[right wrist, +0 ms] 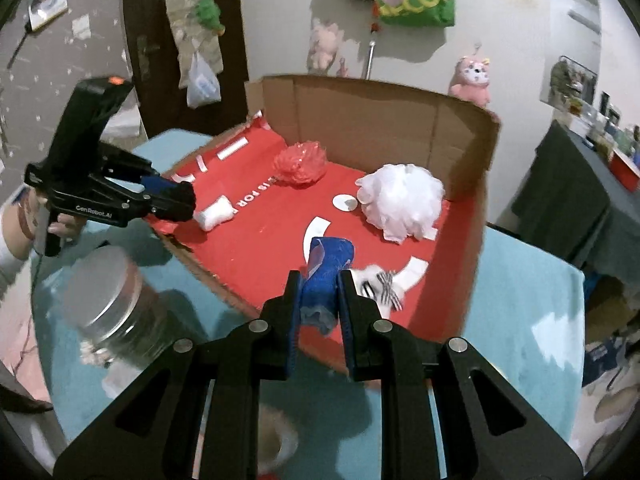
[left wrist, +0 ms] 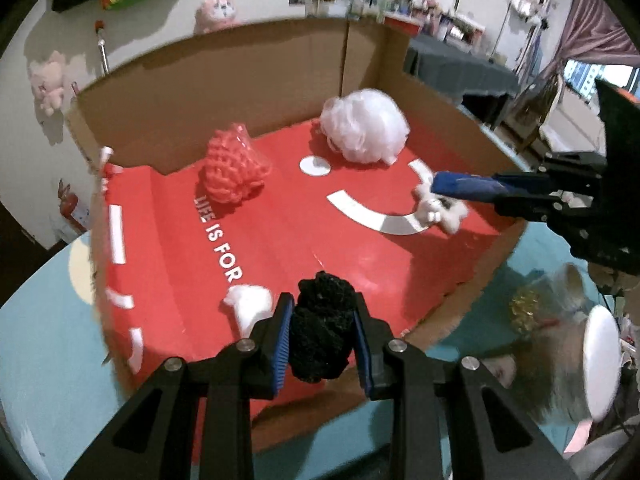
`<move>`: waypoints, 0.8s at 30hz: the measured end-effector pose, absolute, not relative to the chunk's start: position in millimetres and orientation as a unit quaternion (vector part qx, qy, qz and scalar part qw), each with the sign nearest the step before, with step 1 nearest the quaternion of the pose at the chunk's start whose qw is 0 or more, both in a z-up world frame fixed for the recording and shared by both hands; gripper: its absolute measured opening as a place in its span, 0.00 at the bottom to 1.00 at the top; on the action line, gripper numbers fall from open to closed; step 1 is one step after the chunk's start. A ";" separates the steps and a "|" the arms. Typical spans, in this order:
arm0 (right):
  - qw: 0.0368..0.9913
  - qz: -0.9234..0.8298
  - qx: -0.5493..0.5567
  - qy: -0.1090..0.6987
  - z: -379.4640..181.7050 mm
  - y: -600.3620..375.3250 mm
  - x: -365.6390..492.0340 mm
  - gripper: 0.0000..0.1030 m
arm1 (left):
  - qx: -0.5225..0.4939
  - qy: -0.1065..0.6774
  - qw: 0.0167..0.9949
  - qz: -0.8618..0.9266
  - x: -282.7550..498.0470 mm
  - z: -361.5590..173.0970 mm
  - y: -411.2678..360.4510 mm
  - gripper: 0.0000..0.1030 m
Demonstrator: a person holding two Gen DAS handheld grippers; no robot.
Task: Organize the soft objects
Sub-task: 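Carry the black scrunchie and blue cloth over the red box with both tools, then lower both items onto the box floor and open both tools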
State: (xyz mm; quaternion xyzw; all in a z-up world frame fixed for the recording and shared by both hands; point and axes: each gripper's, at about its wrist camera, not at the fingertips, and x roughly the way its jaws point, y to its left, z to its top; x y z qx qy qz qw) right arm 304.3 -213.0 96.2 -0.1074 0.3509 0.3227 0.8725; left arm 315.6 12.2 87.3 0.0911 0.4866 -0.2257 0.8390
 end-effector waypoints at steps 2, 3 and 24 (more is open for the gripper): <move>0.864 0.326 -0.116 0.367 91.4 -204.4 317.3 0.16 | 0.099 0.499 0.831 -0.224 324.6 80.3 5.0 0.29; 0.859 0.328 -0.123 0.373 89.5 -199.7 322.2 0.16 | 0.103 0.503 0.828 -0.225 327.2 77.9 2.3 0.29; 0.782 0.352 -0.185 0.480 52.1 -145.6 369.4 0.19 | 0.127 0.544 0.801 -0.213 363.5 52.4 -15.7 0.30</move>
